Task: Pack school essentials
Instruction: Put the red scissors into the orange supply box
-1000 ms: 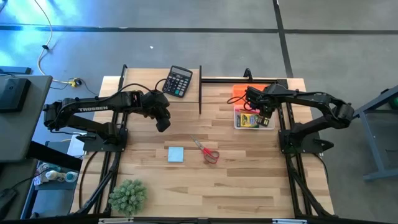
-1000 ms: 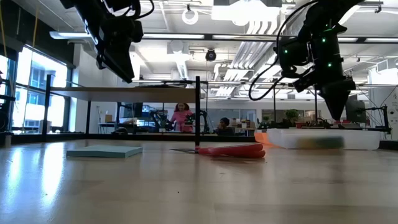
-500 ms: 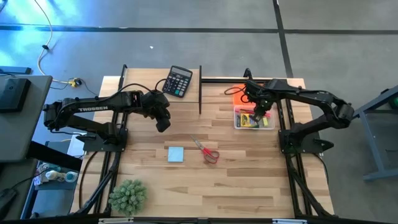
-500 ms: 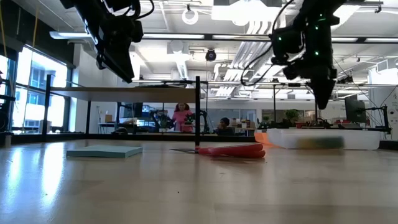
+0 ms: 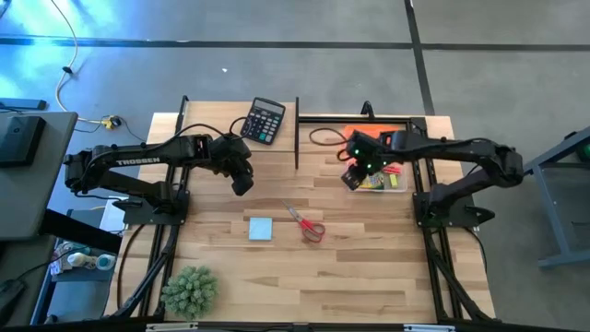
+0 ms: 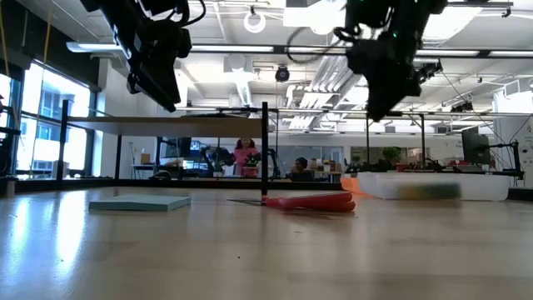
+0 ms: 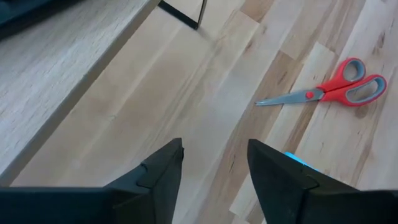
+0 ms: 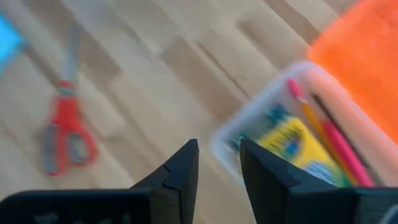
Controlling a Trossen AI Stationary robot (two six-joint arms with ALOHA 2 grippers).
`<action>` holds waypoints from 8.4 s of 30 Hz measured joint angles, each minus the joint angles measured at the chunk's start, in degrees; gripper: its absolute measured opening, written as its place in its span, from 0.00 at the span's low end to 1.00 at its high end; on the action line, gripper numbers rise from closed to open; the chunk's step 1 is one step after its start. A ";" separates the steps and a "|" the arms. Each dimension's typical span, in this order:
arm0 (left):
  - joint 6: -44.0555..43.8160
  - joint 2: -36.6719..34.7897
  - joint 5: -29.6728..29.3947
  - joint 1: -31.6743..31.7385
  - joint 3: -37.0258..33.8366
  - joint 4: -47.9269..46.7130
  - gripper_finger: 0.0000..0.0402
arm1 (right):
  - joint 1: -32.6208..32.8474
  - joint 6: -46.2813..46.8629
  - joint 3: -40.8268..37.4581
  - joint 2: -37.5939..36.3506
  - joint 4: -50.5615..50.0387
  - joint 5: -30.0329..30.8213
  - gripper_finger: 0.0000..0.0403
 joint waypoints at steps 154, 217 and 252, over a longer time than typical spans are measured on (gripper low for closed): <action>-40.28 0.15 -8.09 -34.23 -5.79 -6.39 0.46 | 27.81 22.36 12.72 36.14 12.89 -1.09 0.07; -26.85 0.16 -10.88 -20.91 -5.81 4.08 0.46 | 10.70 14.55 -6.80 -26.28 -21.45 23.33 0.05; -26.85 0.17 -11.28 -14.95 -5.81 6.35 0.46 | 4.42 -14.67 -18.40 -7.58 -15.82 9.20 0.05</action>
